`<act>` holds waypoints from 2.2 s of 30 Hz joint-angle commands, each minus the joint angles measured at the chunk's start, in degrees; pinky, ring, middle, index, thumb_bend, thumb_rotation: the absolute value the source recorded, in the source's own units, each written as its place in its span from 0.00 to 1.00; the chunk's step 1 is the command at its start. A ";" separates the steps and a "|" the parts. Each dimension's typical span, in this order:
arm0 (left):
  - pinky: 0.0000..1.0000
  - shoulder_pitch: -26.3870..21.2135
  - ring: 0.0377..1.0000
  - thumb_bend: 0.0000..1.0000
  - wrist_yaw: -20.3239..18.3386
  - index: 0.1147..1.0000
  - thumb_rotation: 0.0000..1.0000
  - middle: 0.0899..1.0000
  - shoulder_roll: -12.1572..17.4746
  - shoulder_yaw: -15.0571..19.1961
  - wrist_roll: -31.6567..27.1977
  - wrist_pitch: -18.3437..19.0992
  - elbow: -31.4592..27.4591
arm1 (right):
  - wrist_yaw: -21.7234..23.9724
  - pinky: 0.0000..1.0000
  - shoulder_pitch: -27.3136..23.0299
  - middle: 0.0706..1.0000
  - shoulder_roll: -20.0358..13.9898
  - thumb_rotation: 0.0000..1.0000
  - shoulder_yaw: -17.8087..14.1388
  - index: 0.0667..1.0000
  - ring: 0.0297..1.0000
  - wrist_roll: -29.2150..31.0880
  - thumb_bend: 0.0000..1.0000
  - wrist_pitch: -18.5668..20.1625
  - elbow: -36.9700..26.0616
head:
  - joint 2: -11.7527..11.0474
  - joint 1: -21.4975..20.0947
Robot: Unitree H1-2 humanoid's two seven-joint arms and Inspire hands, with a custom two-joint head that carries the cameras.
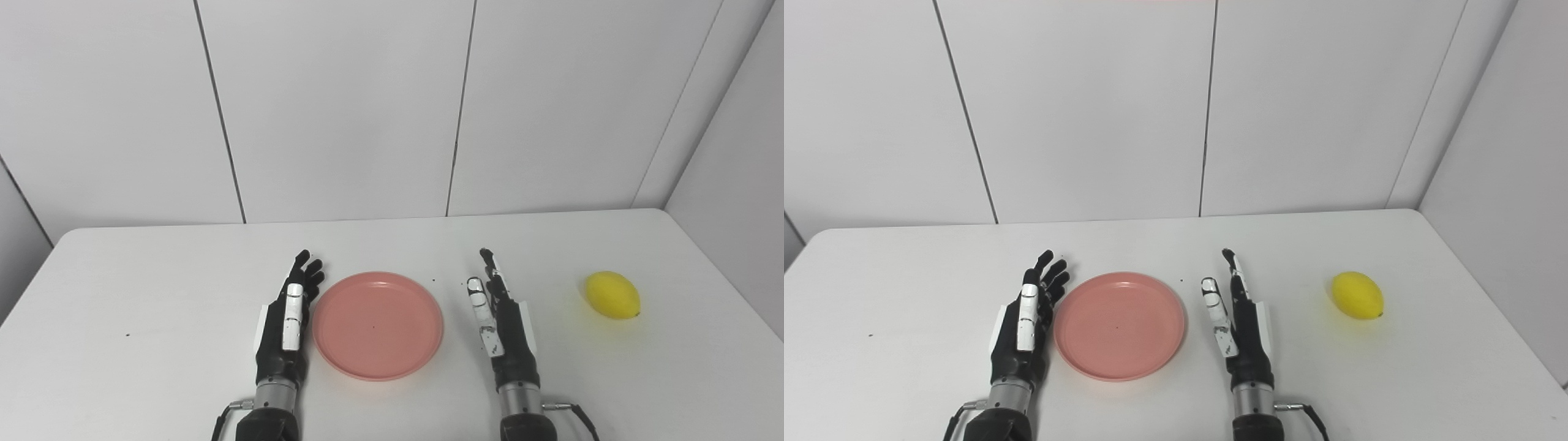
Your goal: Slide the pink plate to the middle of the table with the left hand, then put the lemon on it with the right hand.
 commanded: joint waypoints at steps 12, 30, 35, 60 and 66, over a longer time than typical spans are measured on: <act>0.95 -1.52 0.92 0.66 0.62 0.93 1.00 0.92 1.42 0.08 2.97 -1.37 4.02 | -2.67 0.93 -2.01 0.95 -5.15 0.93 -3.87 0.94 0.96 -5.18 0.68 2.32 -4.59 | -0.48 -4.57; 1.00 -2.51 0.99 0.67 -4.25 0.99 1.00 0.98 3.79 1.68 -2.78 -0.59 5.45 | -4.00 0.91 -2.39 0.91 -7.99 0.41 -9.84 0.89 0.92 -9.22 0.73 12.71 -13.36 | -2.20 -14.88; 1.00 -2.96 1.00 0.67 -5.74 0.99 1.00 0.99 5.15 2.30 -4.69 -1.17 6.65 | -5.32 0.86 -2.85 0.91 -8.32 0.37 -9.67 0.89 0.91 -12.63 0.75 15.77 -14.27 | -2.85 -18.52; 1.00 -2.37 0.99 0.59 -5.65 0.98 1.00 0.98 5.31 3.01 -5.88 2.45 3.91 | -5.41 0.82 -6.52 0.90 -14.33 0.23 -10.05 0.88 0.89 -24.86 0.78 28.77 -14.75 | -2.93 -20.68; 1.00 -2.11 1.00 0.61 -5.99 0.99 1.00 0.98 5.46 2.73 -5.60 2.46 3.45 | -4.38 0.82 -7.77 0.89 -16.69 0.20 -9.86 0.88 0.88 -24.97 0.80 30.26 -11.64 | -2.75 -20.48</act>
